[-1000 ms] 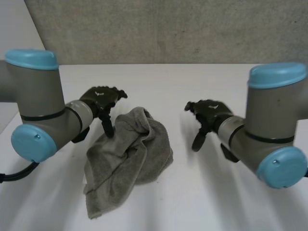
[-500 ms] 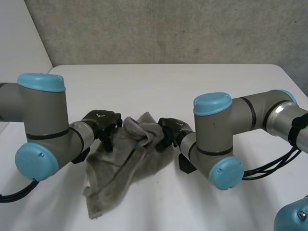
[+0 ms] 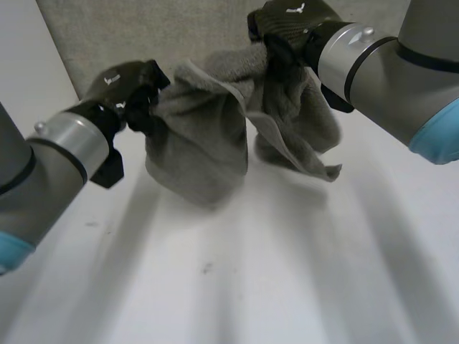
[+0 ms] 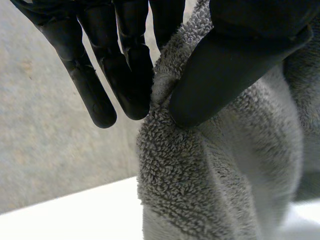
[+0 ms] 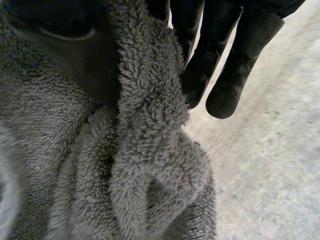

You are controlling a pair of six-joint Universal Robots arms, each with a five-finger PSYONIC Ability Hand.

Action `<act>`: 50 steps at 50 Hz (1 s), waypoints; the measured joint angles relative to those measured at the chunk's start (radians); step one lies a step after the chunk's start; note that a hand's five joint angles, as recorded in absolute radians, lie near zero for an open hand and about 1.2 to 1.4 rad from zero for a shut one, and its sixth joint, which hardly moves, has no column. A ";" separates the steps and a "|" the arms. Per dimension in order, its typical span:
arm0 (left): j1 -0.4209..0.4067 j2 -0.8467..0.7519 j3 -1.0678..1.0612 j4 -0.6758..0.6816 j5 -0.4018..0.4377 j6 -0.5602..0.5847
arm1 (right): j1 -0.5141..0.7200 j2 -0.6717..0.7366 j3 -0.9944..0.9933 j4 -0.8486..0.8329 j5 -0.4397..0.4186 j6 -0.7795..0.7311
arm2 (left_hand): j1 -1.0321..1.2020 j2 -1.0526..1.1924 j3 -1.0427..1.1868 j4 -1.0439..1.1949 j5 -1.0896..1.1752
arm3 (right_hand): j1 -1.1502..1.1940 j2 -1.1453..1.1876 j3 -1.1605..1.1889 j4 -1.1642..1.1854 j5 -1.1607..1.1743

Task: Fold the towel.

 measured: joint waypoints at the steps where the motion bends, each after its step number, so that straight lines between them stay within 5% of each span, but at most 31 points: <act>1: -0.007 0.006 -0.026 0.005 0.000 -0.004 | 0.000 0.011 -0.014 0.036 -0.009 -0.037 | 0.000 0.000 0.000 0.000 0.000 | 0.000 0.000 0.000 0.000 0.000; 9: -0.042 -0.002 -0.225 0.068 0.002 0.002 | 0.004 0.114 0.093 0.140 -0.025 -0.250 | 0.000 0.001 0.001 0.000 0.000 | -0.119 -0.105 -0.117 -0.121 -0.093; 13: -0.046 -0.037 -0.297 0.104 0.001 0.012 | 0.004 0.189 0.188 0.133 -0.012 -0.343 | 0.000 0.001 0.001 0.000 0.000 | -0.803 -0.802 -0.793 -0.817 -0.800; 16: -0.046 -0.062 -0.313 0.113 -0.001 0.026 | 0.004 0.233 0.214 0.110 0.024 -0.380 | 0.000 0.001 0.001 0.000 0.000 | -1.050 -1.044 -1.056 -1.071 -1.071; 23: -0.035 -0.078 -0.292 0.120 -0.003 0.105 | -0.013 0.198 0.246 0.000 0.136 -0.245 | 0.000 0.001 0.001 0.000 0.000 | -1.084 -1.058 -1.074 -1.081 -1.074; 33: 0.024 -0.058 -0.161 0.123 -0.022 0.195 | -0.121 -0.143 0.599 -0.196 0.163 0.060 | 0.000 0.001 0.001 0.000 0.000 | -1.085 -1.058 -1.073 -1.082 -1.073; 40: 0.058 -0.090 -0.062 0.120 -0.046 0.202 | -0.192 -0.314 0.901 -0.311 0.113 0.016 | -0.001 0.001 0.001 0.000 0.000 | -0.956 -0.942 -0.958 -0.978 -0.937; 50: 0.070 -0.175 -0.043 0.123 -0.049 0.250 | -0.236 -0.335 1.209 -0.389 -0.018 -0.150 | -0.050 -0.079 -0.080 -0.083 -0.058 | -0.896 -0.882 -0.896 -0.908 -0.865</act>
